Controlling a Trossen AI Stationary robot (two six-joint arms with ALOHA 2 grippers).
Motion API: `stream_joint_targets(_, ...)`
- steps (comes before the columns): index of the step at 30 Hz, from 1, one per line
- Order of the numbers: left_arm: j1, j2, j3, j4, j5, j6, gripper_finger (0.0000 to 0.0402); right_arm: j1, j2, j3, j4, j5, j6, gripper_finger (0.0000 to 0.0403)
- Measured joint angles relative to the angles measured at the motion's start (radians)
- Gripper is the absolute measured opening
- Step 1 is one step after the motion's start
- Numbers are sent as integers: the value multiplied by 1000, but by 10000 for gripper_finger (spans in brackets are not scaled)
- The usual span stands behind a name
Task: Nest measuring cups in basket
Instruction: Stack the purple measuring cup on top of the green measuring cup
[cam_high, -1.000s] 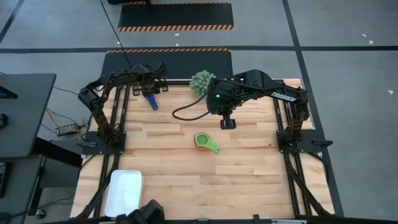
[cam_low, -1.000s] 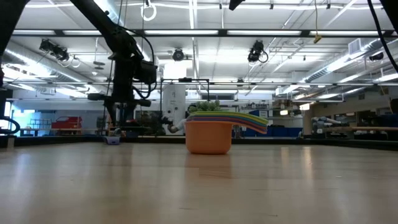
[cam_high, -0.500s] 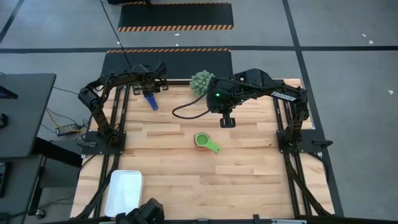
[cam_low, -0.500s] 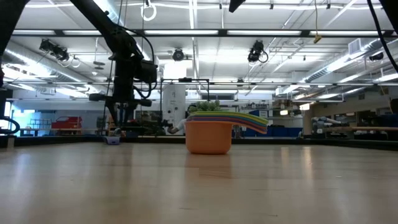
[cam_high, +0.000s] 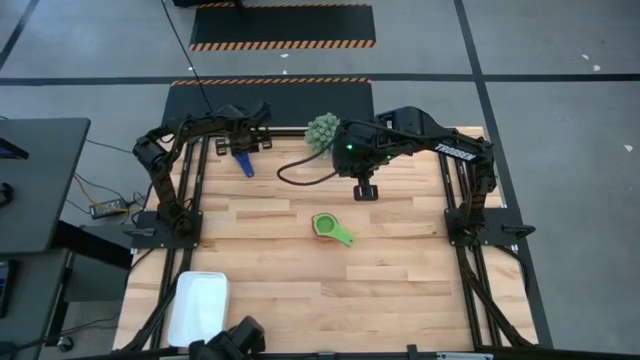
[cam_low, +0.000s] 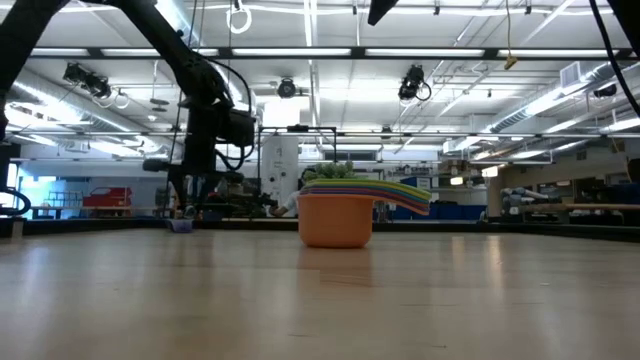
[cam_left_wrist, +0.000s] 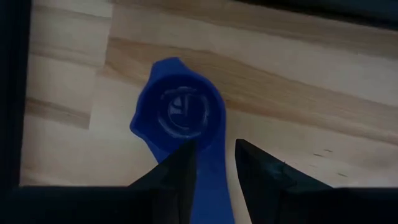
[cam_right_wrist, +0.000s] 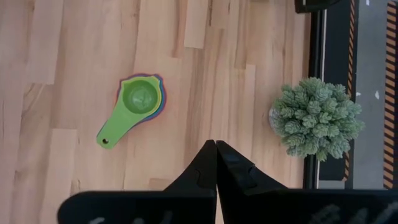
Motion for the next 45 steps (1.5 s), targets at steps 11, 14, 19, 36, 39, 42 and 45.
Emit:
stream_joint_targets(11,3,4,2,6,-20,12,119,-14,0,0,0,0,-20,2)
stream_joint_targets(14,3,4,2,-10,-1,56,119,-19,0,0,0,0,-27,2)
stream_joint_targets(19,3,4,2,-77,44,29,119,-19,0,0,0,0,-28,2)
stream_joint_targets(36,19,41,4,-34,99,9,119,-26,0,0,0,1,-43,3)
stream_joint_targets(39,18,44,4,-30,56,10,119,-30,0,0,0,2,-43,3)
stream_joint_targets(42,22,44,4,-20,44,19,119,-33,0,0,0,2,-47,3)
stream_joint_targets(45,25,45,4,-17,44,43,119,-37,0,0,0,2,-57,3)
